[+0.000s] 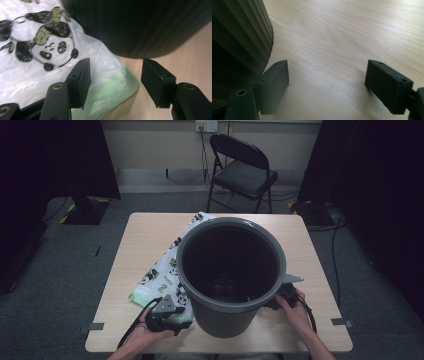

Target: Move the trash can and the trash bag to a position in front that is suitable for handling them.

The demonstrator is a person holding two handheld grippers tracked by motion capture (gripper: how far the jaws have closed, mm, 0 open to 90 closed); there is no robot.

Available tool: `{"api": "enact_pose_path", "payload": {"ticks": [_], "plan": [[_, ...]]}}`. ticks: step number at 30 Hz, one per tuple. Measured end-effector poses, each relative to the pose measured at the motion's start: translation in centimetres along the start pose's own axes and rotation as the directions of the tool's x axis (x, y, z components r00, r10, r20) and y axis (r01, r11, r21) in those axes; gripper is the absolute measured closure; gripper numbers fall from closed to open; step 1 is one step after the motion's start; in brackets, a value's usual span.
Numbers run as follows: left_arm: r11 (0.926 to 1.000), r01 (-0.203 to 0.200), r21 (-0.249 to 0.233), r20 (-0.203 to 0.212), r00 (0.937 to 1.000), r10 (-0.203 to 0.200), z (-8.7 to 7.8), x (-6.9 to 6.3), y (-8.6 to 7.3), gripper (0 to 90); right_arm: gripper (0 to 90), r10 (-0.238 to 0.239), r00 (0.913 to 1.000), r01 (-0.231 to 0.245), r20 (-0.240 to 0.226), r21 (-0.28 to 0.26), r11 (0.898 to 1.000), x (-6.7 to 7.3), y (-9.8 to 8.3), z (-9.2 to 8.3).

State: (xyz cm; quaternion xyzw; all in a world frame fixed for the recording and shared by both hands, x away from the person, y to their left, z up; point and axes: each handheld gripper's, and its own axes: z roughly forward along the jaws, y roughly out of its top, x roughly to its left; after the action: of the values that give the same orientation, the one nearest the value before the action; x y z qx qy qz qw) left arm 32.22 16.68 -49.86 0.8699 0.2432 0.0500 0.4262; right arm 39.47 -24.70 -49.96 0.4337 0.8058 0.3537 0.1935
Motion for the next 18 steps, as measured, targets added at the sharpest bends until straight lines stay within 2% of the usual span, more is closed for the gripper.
{"api": "enact_pose_path", "payload": {"ticks": [2, 5, 8, 10, 12, 13, 16, 18], "plan": [[0.9997, -0.023, 0.007, 0.019, 0.9996, 0.023, 0.0, -0.3, 0.0, 40.7, 18.3, 0.000, 1.0000, 0.000, 0.000, 0.000, 1.000, 0.0, 0.0, 0.0], [0.9992, -0.017, 0.037, 0.033, 0.9993, 0.016, -0.3, -0.1, 0.4, 42.1, 18.3, 0.000, 1.0000, 0.000, 0.001, -0.001, 1.000, 0.0, 0.0, 0.0], [0.9997, -0.013, -0.021, 0.018, 0.9997, 0.014, -1.4, 0.3, 1.0, 42.4, 18.1, 0.000, 1.0000, 0.000, 0.000, -0.001, 1.000, 0.0, 0.0, 0.0], [0.9979, -0.015, -0.063, -0.002, 0.9999, 0.015, -2.4, 1.3, 1.6, 42.0, 16.9, -0.001, 1.0000, 0.001, -0.002, 0.000, 1.000, 0.0, 0.0, 0.0], [0.9950, 0.019, -0.098, -0.024, 0.9995, -0.021, -3.3, 2.7, 2.0, 41.9, 16.2, -0.005, 1.0000, 0.005, -0.006, 0.007, 1.000, 0.0, 0.0, 0.0], [0.9945, 0.020, -0.103, -0.044, 0.9987, -0.024, -3.6, 3.4, 2.1, 42.0, 16.1, -0.002, 1.0000, 0.002, -0.006, 0.006, 1.000, 0.0, 0.0, 0.0], [0.9948, 0.030, -0.097, -0.111, 0.9930, -0.041, -3.9, 5.9, 1.7, 44.1, 16.0, -0.002, 1.0000, 0.002, -0.006, 0.005, 1.000, 0.0, 0.0, 0.1], [0.9970, 0.045, -0.063, -0.144, 0.9882, -0.053, -3.7, 7.6, 1.1, 44.6, 16.0, -0.001, 1.0000, 0.001, -0.006, 0.005, 1.000, 0.0, 0.0, 0.1]]}}
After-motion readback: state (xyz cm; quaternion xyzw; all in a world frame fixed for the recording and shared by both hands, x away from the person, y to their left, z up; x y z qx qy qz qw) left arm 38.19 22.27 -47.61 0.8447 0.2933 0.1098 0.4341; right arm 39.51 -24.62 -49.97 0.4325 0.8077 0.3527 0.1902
